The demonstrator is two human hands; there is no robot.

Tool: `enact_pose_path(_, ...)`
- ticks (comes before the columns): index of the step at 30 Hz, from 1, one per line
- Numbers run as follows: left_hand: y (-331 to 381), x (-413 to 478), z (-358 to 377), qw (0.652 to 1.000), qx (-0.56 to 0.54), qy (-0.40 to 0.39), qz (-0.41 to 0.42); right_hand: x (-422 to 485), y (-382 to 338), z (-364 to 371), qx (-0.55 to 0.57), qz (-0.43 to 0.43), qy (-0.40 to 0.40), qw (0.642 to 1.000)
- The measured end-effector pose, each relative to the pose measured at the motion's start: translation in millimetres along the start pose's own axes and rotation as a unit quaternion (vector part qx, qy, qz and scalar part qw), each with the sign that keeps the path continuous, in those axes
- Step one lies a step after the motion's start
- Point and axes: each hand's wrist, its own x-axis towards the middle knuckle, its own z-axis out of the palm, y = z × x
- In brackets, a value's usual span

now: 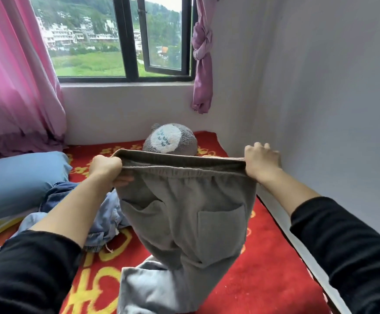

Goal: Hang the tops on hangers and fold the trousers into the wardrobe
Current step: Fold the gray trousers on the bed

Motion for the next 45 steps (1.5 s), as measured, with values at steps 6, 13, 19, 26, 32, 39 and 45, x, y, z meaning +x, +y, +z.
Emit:
enact_pose_path(6, 36.4, 6.7, 9.2, 0.985, -0.174, -0.017, -0.003, 22.1, 7.9, -10.1, 0.521, 0.200, -0.294, 0.776)
enact_pose_path(13, 97.2, 59.2, 10.1, 0.984, -0.162, -0.066, 0.044, 104.9, -35.9, -47.2, 0.740, 0.186, -0.145, 0.630)
enact_pose_path(19, 162.6, 130.9, 9.9, 0.978, -0.148, -0.079, 0.125, 176.2, -58.8, -95.5, 0.775, 0.086, -0.127, 0.613)
enact_pose_path(26, 242.2, 159.5, 5.9, 0.931, -0.274, -0.075, 0.230, 237.1, -71.4, -149.7, 0.813, -0.029, 0.048, 0.579)
enact_pose_path(32, 269.8, 112.5, 11.6, 0.890, -0.340, -0.071, 0.295, 239.2, -40.8, -174.4, 0.806, -0.024, 0.160, 0.569)
enact_pose_path(39, 179.7, 33.6, 34.0, 0.896, -0.315, -0.087, 0.302, 160.9, 13.0, -107.3, 0.766, 0.056, 0.129, 0.627)
enact_pose_path(45, 36.4, -34.2, 67.6, 0.938, -0.295, -0.035, 0.180, 66.0, 39.6, 14.1, 0.732, 0.138, 0.025, 0.666)
